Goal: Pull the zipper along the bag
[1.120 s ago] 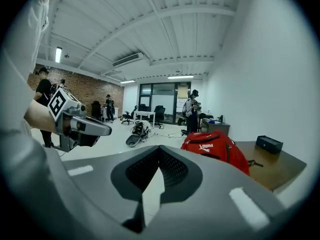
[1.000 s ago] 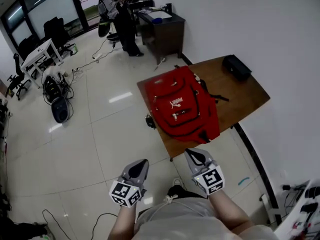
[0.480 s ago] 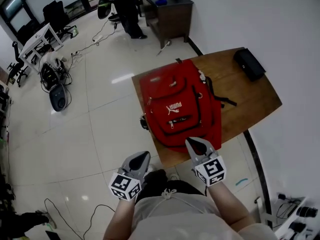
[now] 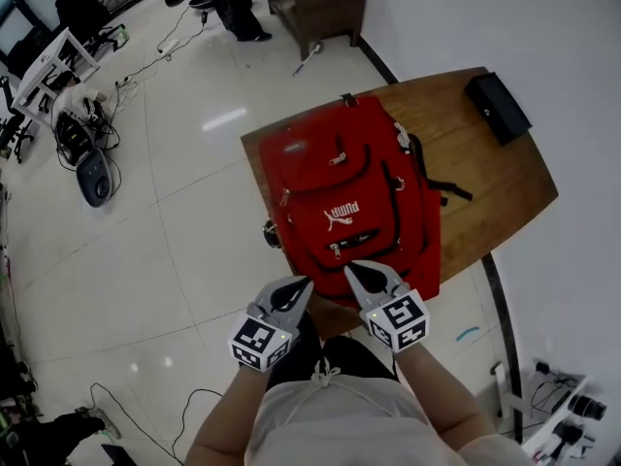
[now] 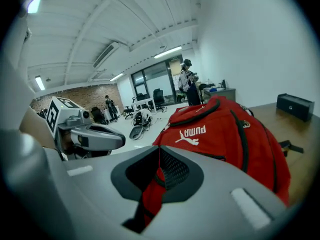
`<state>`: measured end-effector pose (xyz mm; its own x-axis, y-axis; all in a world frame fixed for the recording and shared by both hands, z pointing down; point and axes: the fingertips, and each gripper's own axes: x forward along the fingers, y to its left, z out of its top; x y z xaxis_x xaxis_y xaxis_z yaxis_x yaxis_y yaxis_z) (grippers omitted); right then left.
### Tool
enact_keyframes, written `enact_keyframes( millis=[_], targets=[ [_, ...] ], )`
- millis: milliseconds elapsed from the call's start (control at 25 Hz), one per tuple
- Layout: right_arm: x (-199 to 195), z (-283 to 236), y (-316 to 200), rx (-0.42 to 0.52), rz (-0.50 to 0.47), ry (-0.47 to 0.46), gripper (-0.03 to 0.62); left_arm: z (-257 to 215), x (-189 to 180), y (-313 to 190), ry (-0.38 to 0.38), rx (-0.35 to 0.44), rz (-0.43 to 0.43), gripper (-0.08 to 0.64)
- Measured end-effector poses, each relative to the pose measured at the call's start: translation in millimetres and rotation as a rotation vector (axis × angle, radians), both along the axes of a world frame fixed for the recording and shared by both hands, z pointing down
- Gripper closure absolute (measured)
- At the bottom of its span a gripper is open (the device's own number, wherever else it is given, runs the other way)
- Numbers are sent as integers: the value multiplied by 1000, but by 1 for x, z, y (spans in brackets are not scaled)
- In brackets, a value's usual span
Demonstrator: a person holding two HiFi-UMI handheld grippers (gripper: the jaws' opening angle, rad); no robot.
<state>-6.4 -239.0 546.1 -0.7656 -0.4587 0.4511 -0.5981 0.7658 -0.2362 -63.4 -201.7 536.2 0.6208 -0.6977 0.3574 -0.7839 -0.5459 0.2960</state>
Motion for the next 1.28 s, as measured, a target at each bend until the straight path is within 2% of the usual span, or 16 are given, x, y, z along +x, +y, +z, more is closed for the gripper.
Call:
enact_keyframes(
  millis=[120, 200, 360, 600, 720, 960, 1120, 1280],
  targets=[
    [-9, 23, -10, -69, 13, 41, 552, 12, 4, -22, -21, -6, 74, 554],
    [-11, 35, -16, -98, 37, 74, 547, 17, 5, -36, -34, -10, 93, 554],
    [-14, 57, -22, -150, 93, 134, 497, 27, 7, -58, -56, -10, 130, 554],
    [-19, 72, -29, -133, 137, 207, 486, 51, 13, -70, -101, -36, 194, 554],
    [-17, 72, -34, -80, 147, 259, 547, 57, 15, -72, -92, -60, 198, 554],
    [-18, 73, -32, -33, 73, 351, 581, 67, 30, -70, -115, -84, 234, 554],
    [-18, 69, -28, -47, 46, 333, 583, 75, 32, -70, -169, -93, 228, 554],
    [-15, 68, -28, -70, 17, 313, 583, 79, 33, -71, -214, -124, 177, 554]
  ],
)
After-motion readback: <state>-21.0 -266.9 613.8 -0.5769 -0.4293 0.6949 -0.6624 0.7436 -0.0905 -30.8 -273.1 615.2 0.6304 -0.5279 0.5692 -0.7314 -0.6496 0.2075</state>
